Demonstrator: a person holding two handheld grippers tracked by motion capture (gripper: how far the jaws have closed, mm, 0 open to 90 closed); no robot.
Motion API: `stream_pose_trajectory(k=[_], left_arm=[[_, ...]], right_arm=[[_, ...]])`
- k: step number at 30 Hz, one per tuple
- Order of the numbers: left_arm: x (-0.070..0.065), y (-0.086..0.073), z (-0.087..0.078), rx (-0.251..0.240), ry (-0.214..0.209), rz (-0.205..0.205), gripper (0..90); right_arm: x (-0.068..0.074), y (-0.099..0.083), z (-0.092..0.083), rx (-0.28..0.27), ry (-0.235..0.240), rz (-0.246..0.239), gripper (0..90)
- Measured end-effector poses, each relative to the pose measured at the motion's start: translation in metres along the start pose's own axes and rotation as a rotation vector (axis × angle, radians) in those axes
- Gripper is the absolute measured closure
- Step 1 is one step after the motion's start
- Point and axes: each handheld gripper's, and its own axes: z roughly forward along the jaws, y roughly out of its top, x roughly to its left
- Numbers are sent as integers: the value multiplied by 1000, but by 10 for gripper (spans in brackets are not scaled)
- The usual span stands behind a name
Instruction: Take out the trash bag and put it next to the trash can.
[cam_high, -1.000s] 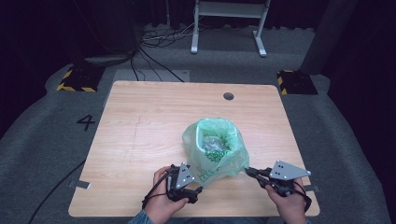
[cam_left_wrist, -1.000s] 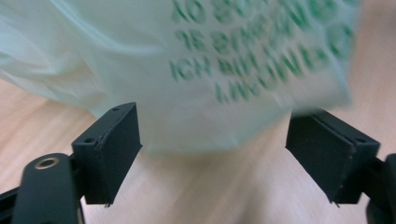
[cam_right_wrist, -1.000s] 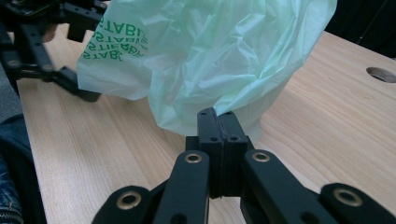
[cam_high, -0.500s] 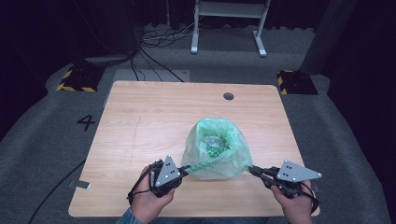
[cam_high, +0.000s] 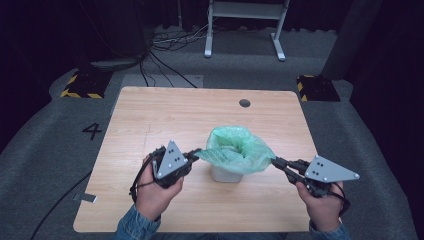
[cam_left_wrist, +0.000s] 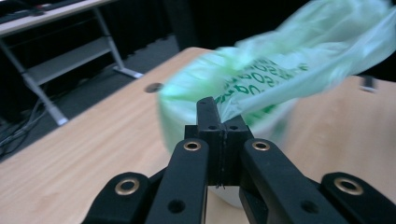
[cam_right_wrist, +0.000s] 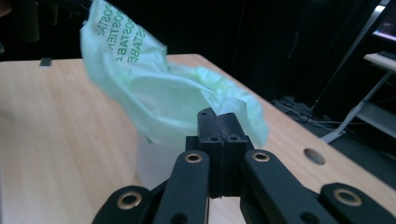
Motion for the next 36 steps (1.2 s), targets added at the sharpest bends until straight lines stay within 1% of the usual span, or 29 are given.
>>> stream_pose_trajectory(k=[2,5,6,7,8,9,11,12,13,15,17,18,20,21,22,23,24,26,31,33,34,35,36], left_arm=[[15,-1,14,9,1,-45,884],[29,-7,37,47,23,-71,884],[33,-10,44,60,27,-79,884],[37,-13,51,69,23,-95,882],[40,-15,58,70,8,-123,875],[45,-18,65,73,-5,-143,864],[50,-25,78,93,-2,-185,862],[52,-28,84,108,-6,-196,865],[53,-31,89,124,-20,-208,866],[52,-36,96,157,-38,-213,868],[49,-39,102,177,-59,-208,874],[47,-41,105,193,-67,-197,875],[44,-45,109,228,-96,-195,875],[43,-48,111,241,-100,-193,875],[42,-50,112,254,-101,-196,880],[41,-52,114,258,-103,-204,885],[41,-54,114,272,-110,-210,890],[39,-55,116,279,-125,-212,894],[30,-53,115,300,-157,-156,898],[28,-52,112,307,-154,-145,898],[28,-52,108,304,-142,-153,897],[30,-54,104,294,-123,-179,890],[33,-55,99,267,-88,-191,804]], right_arm=[[-11,3,10,-22,18,22,900],[-28,3,30,0,-2,39,900],[-34,2,37,12,-9,45,900],[-39,0,45,27,-13,55,900],[-44,-2,53,43,-13,61,900],[-49,-6,62,54,-1,75,900],[-59,-15,79,85,12,109,900],[-63,-20,87,107,13,122,900],[-66,-25,94,131,11,132,900],[-71,-36,105,173,10,162,900],[-72,-44,112,204,20,181,900],[-71,-48,115,215,29,184,900],[-67,-52,118,233,50,179,900],[-64,-54,120,238,64,175,900],[-62,-56,121,244,77,177,900],[-60,-57,123,253,85,171,900],[-58,-59,124,262,88,168,900],[-56,-61,125,267,97,166,900],[-54,-65,121,259,101,171,900],[-54,-66,118,254,99,174,892],[-53,-66,116,258,91,173,853],[-52,-66,112,263,69,158,798],[-52,-66,108,252,51,148,728]])
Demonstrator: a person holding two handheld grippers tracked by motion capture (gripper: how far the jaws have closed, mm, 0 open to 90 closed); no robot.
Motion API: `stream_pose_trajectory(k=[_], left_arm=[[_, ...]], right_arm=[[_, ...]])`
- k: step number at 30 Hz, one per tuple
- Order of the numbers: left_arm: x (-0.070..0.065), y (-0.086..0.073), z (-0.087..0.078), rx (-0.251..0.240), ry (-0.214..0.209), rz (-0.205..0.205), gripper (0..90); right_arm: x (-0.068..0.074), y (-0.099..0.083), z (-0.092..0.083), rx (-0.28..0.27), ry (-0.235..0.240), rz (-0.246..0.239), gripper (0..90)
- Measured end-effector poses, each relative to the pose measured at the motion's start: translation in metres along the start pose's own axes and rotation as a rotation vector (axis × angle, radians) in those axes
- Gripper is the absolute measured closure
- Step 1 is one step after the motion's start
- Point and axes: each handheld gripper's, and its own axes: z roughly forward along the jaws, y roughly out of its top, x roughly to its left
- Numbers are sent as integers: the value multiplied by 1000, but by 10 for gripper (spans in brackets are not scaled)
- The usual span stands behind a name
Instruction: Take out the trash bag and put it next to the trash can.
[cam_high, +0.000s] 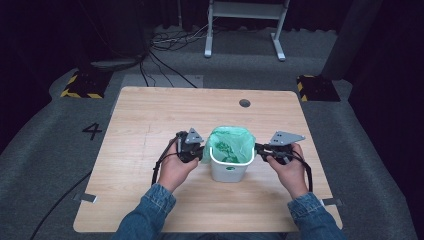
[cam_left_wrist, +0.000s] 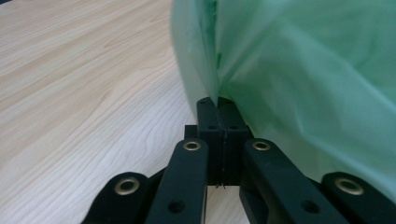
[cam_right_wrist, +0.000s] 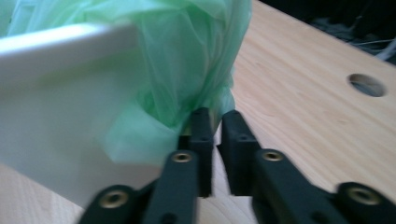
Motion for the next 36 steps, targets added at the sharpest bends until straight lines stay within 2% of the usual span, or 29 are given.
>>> stream_pose_trajectory(k=[1,2,3,5,7,10,12,14,16,18,20,22,23,25,26,28,31,36], left_arm=[[4,-2,-5,-15,27,3,677],[8,-3,-12,-8,58,1,592],[11,-5,-19,-7,85,-6,550],[15,-8,-33,-38,123,-21,453],[15,-12,-48,-80,129,-45,404],[8,-17,-66,-109,111,-52,349],[0,-19,-75,-113,69,-62,339],[-8,-22,-81,-154,11,-92,321],[-17,-23,-79,-156,-28,-99,306],[-22,-24,-67,-119,-33,-87,292],[-25,-23,-51,-64,-25,-66,306],[-26,-20,-37,-59,-26,-44,379],[-25,-18,-30,-53,-17,-34,454],[-19,-14,-18,-39,34,17,608],[-15,-12,-14,-28,50,19,666],[-8,-8,-8,-21,64,13,779],[-2,2,-10,-46,90,9,858],[-7,17,-25,-116,93,31,856]], right_arm=[[0,-1,-5,-18,-20,-1,669],[-1,-3,-11,-34,-43,2,620],[-1,-4,-17,-54,-60,19,573],[-2,-6,-31,-94,-88,52,495],[-1,-8,-44,-122,-101,68,440],[6,-9,-60,-138,-108,75,369],[13,-10,-67,-146,-95,84,333],[18,-12,-68,-131,-76,95,313],[22,-12,-63,-115,-62,101,297],[23,-12,-53,-80,-64,107,276],[22,-12,-41,-49,-56,119,277],[22,-10,-30,-25,-41,117,322],[20,-8,-23,-11,-35,115,373],[15,-5,-15,23,-10,115,574],[11,-3,-12,37,0,126,629],[4,0,-8,49,-10,149,756],[-8,13,-5,37,-41,156,847],[-13,54,-11,-36,-91,100,878]])
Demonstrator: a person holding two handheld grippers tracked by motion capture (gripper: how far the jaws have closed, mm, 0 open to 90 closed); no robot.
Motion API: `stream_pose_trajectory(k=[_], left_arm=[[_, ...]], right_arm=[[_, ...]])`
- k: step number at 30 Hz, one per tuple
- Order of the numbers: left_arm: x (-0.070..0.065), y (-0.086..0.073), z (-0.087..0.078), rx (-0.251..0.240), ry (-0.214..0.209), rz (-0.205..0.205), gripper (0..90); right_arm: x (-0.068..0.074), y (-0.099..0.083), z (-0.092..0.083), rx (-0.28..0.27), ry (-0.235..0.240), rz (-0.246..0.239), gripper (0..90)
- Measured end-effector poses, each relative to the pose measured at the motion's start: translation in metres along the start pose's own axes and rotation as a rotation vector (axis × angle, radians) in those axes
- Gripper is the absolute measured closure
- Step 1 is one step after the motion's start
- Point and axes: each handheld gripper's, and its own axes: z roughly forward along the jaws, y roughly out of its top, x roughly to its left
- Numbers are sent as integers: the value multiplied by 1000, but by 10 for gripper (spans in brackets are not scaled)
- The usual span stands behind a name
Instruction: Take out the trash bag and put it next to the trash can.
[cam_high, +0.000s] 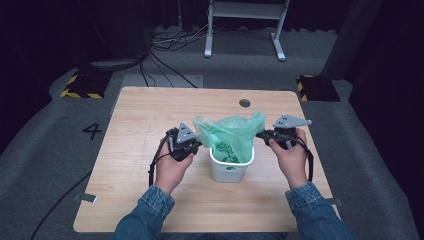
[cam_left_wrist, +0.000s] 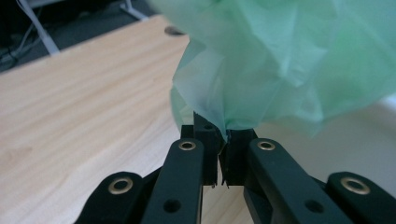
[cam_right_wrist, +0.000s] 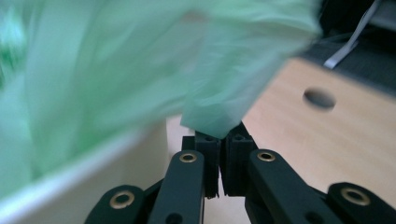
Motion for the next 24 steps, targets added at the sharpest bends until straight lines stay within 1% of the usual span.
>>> stream_pose_trajectory(k=[2,5,6,8,12,14,15,17,18,19,20,21,23,24], left_arm=[[-2,2,-5,-11,-12,-2,818],[-5,0,-9,-33,-36,-20,751],[-6,0,-10,-40,-43,-19,729],[-8,0,-13,-62,-59,-30,686],[-11,1,-19,-90,-94,-53,641],[-13,2,-22,-99,-106,-41,605],[-14,2,-24,-107,-118,-29,570],[-17,3,-27,-125,-152,-25,514],[-18,3,-29,-134,-154,-15,490],[-19,3,-31,-147,-160,-6,462],[-20,4,-33,-156,-164,4,421],[-20,5,-33,-162,-163,17,409],[-22,8,-34,-161,-154,54,382],[-23,9,-34,-155,-144,79,367]], right_arm=[[6,18,-4,-39,-9,-36,882],[22,41,-6,-86,10,-102,886],[29,46,-6,-99,26,-122,887],[43,55,-4,-116,62,-162,888],[69,60,5,-131,154,-209,887],[79,59,12,-124,205,-221,884],[84,58,15,-116,222,-225,881],[92,57,20,-110,259,-237,870],[96,57,21,-104,278,-245,859],[99,58,23,-100,273,-267,840],[101,58,24,-102,283,-272,829],[103,59,25,-101,303,-272,808],[107,61,27,-84,336,-286,753],[110,61,28,-79,338,-301,713]])
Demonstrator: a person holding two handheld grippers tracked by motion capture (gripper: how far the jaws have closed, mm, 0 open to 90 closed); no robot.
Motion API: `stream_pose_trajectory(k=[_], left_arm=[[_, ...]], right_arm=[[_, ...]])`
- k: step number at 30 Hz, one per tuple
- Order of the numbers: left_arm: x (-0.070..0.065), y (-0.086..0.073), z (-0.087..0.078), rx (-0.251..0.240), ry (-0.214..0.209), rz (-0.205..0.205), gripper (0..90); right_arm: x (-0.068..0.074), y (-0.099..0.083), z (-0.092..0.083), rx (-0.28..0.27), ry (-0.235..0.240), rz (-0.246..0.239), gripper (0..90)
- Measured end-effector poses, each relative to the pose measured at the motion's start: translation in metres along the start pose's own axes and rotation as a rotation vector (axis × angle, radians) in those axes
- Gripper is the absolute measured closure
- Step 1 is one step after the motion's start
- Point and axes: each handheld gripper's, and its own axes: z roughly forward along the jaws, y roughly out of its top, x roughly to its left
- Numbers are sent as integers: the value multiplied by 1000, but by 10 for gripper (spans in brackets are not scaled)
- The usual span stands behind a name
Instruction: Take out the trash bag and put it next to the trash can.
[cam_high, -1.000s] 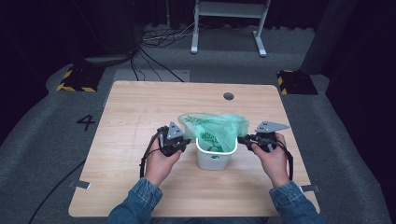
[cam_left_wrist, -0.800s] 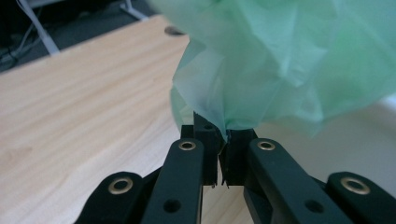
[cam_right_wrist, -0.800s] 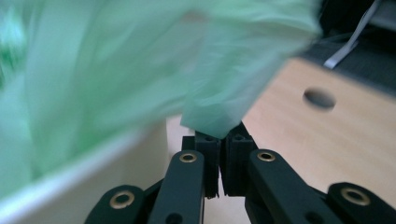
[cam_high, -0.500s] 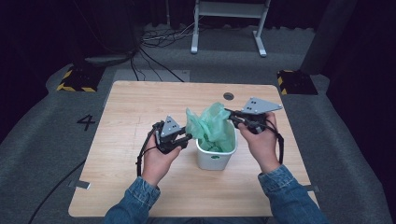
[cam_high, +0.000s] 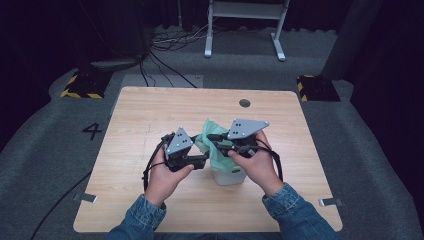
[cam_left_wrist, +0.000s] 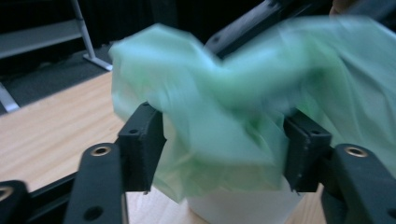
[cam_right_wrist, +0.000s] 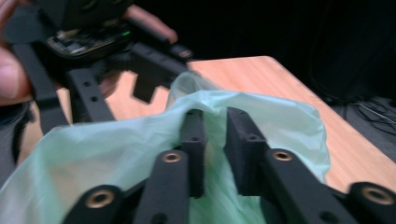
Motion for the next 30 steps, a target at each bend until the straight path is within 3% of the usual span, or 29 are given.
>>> stream_pose_trajectory(k=[3,4,6,7,12,18,25,28,30], left_arm=[[-4,3,3,-3,-9,46,343],[-6,3,5,-6,-23,46,344],[-9,4,9,-1,-45,36,346],[-11,4,10,2,-56,26,358],[-12,6,8,17,-69,18,585],[-10,9,6,18,-58,18,847],[-5,10,4,-5,-46,-19,877],[-3,10,4,-12,-39,-26,877],[-1,11,5,-14,-25,-26,875]], right_arm=[[5,3,3,11,-28,-21,605],[6,4,5,1,-40,-10,518],[10,5,9,1,-166,0,319],[12,6,11,9,-199,-8,298],[15,9,10,3,-205,-1,260],[8,12,-13,-28,-201,35,259],[-6,3,-59,-67,-229,74,274],[-12,-6,-77,-32,-224,75,276],[-13,-12,-82,21,-179,73,260]])
